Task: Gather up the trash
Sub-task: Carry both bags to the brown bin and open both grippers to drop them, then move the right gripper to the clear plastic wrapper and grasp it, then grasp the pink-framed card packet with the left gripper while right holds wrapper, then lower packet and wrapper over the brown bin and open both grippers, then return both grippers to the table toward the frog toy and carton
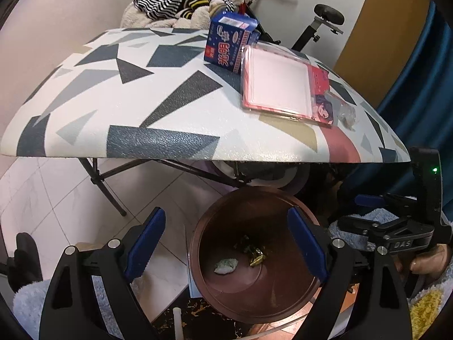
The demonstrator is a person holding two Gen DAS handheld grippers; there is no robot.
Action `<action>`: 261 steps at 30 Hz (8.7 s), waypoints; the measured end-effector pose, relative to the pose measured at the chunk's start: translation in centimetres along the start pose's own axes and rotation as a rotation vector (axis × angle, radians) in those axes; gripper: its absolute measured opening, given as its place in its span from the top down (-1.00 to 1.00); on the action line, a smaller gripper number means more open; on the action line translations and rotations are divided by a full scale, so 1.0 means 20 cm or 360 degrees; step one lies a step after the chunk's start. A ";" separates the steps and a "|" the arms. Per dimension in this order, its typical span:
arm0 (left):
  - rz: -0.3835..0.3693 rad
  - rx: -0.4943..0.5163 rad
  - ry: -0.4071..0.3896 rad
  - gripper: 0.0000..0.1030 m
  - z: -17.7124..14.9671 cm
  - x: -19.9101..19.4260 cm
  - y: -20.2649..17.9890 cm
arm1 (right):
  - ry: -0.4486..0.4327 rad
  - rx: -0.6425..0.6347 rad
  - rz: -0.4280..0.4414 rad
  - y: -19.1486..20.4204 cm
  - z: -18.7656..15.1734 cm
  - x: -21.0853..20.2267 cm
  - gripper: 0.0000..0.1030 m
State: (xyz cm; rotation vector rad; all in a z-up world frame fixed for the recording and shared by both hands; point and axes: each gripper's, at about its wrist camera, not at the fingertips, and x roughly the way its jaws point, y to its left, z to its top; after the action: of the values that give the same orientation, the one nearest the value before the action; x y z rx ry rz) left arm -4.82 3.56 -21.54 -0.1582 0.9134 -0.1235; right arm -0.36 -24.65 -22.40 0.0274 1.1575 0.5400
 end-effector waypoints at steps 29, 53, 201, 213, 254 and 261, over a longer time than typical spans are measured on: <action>-0.0011 -0.0036 -0.0095 -0.69 0.00 -0.04 0.03 | -0.0296 0.0263 -0.0181 -0.17 0.03 -0.16 -0.89; -0.0006 -0.0098 -0.0123 -0.69 0.03 -0.05 0.06 | -0.0477 0.0442 -0.0121 -0.43 0.36 -0.28 -0.21; -0.0151 0.0267 -0.0080 -0.88 0.03 -0.10 -0.16 | -0.0293 -0.0013 0.0129 0.04 0.06 -0.20 0.41; 0.0017 0.0155 -0.0152 -0.89 -0.01 -0.12 -0.09 | -0.0030 -0.0170 0.0024 0.13 0.00 0.06 0.40; 0.0099 0.0126 -0.0143 -0.89 -0.01 -0.10 -0.05 | -0.0191 -0.0174 -0.0049 0.13 0.01 -0.05 -0.89; 0.0061 0.0088 -0.0226 -0.89 0.04 -0.14 -0.01 | -0.0219 -0.0160 -0.0131 0.08 0.09 -0.10 -0.89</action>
State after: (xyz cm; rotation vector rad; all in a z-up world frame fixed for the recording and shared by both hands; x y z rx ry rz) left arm -5.88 3.98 -18.79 -0.0965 0.7705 -0.1007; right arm -0.02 -23.76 -19.46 -0.0685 0.9918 0.5145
